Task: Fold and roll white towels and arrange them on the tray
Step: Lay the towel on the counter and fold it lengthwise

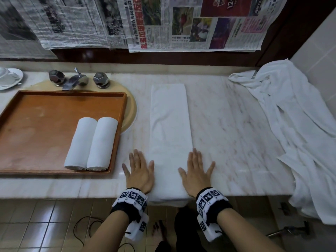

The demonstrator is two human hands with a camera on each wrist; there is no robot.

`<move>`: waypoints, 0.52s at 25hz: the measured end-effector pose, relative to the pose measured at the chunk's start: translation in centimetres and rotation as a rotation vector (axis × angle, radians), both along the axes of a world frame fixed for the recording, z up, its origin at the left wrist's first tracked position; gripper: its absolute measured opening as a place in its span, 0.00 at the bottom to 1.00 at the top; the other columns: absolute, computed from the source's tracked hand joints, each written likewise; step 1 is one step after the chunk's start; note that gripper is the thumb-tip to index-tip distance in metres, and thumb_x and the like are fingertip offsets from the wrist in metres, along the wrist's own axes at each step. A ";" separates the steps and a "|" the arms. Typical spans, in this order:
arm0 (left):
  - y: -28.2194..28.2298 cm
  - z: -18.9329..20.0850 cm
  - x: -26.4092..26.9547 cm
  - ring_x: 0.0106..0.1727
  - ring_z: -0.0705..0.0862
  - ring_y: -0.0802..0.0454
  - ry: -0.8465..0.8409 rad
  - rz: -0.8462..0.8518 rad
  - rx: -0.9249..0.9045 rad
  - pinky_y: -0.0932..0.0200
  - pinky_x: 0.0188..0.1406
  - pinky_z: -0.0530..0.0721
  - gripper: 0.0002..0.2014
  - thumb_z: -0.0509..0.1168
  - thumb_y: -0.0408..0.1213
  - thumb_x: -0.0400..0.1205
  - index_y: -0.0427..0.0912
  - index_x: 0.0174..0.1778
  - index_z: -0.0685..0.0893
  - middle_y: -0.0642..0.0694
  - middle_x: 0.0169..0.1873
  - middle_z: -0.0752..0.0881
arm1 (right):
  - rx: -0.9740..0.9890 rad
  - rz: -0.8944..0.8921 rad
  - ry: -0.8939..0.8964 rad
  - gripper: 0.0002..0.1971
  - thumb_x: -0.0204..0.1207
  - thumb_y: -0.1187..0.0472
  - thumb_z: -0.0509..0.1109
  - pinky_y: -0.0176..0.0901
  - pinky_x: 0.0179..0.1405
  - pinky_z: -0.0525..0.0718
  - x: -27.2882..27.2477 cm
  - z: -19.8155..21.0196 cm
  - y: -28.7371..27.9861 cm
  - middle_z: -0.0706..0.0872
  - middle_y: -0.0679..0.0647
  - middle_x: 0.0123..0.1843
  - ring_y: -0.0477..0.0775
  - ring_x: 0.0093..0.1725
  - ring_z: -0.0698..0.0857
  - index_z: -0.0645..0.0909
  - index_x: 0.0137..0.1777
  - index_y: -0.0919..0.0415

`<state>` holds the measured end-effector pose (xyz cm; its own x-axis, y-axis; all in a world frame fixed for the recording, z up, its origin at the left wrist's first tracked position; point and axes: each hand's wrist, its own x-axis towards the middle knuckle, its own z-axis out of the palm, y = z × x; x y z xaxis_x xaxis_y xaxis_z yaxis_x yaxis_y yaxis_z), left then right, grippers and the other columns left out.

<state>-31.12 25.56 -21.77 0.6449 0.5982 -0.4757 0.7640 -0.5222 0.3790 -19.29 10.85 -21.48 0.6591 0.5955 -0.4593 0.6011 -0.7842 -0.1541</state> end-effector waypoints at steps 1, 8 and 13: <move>-0.2 0.3 0.8 0.81 0.26 0.52 -0.040 -0.031 0.006 0.41 0.80 0.27 0.32 0.33 0.55 0.88 0.44 0.83 0.30 0.48 0.81 0.26 | 0.011 0.030 -0.012 0.37 0.85 0.39 0.40 0.74 0.70 0.21 0.4 0.2 0.5 0.23 0.49 0.81 0.50 0.82 0.26 0.24 0.78 0.59; 1.5 0.5 5.4 0.82 0.28 0.52 -0.057 0.073 -0.050 0.41 0.80 0.27 0.30 0.32 0.53 0.88 0.43 0.83 0.32 0.48 0.81 0.27 | 0.014 -0.046 0.047 0.35 0.85 0.38 0.38 0.76 0.72 0.26 4.9 0.1 3.1 0.20 0.45 0.79 0.50 0.82 0.26 0.24 0.79 0.56; 3.2 0.3 8.8 0.83 0.31 0.54 -0.104 0.033 -0.108 0.43 0.81 0.28 0.30 0.33 0.53 0.89 0.44 0.84 0.35 0.50 0.81 0.29 | 0.058 0.084 0.099 0.34 0.86 0.41 0.39 0.77 0.76 0.32 6.4 -0.3 4.9 0.23 0.46 0.82 0.48 0.82 0.27 0.29 0.83 0.55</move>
